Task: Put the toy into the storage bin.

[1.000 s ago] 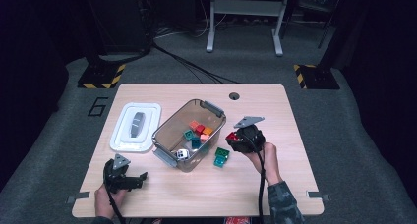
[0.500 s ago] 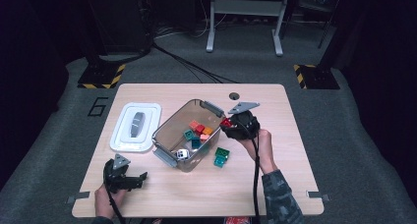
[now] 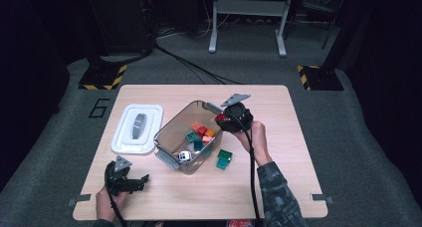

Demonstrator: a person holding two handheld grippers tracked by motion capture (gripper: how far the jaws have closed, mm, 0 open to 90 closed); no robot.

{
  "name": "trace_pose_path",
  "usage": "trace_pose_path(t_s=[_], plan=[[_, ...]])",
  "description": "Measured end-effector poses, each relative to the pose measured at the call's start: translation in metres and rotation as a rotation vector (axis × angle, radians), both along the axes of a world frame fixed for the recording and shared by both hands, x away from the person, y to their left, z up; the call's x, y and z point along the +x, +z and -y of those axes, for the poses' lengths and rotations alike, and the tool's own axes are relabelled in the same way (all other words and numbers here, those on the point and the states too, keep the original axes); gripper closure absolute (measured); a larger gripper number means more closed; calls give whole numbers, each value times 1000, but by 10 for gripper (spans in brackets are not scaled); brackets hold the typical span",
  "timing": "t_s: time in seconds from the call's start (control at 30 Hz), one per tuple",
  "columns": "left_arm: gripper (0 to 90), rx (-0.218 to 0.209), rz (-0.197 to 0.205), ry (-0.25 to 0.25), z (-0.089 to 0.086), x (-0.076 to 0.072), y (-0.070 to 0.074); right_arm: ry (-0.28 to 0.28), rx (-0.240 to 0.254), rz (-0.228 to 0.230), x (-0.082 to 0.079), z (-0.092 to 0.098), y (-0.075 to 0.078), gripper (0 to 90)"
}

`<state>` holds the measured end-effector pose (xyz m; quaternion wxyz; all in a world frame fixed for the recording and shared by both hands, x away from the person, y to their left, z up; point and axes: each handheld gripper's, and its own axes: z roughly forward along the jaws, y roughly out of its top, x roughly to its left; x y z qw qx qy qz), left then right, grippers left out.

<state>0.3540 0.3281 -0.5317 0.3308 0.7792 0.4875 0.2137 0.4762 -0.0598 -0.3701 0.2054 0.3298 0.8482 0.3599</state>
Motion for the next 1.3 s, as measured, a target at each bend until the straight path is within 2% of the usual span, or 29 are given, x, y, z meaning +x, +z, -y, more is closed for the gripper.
trace_pose_path(t_s=[0.1,0.43,0.57,0.73,0.83,1.0,1.13,1.3], plan=[[33,0,0,0,0,0,0,5,-11,-3,6,-5,-2,584],[33,0,0,-1,0,0,0,5,-44,-57,17,-13,-14,583],[33,1,0,-1,0,0,0,0,-82,-53,16,-14,-19,580],[33,0,0,-1,0,0,0,1,-85,-54,14,-14,-20,569],[33,0,1,0,0,0,0,3,-79,-50,11,-15,-18,520],[33,2,-1,0,0,0,0,-11,-53,-61,2,-12,-13,327],[33,2,-1,0,0,0,0,0,-32,-37,-9,-8,-8,240],[33,2,-1,0,0,0,0,-12,-5,-34,-22,1,-5,162]])
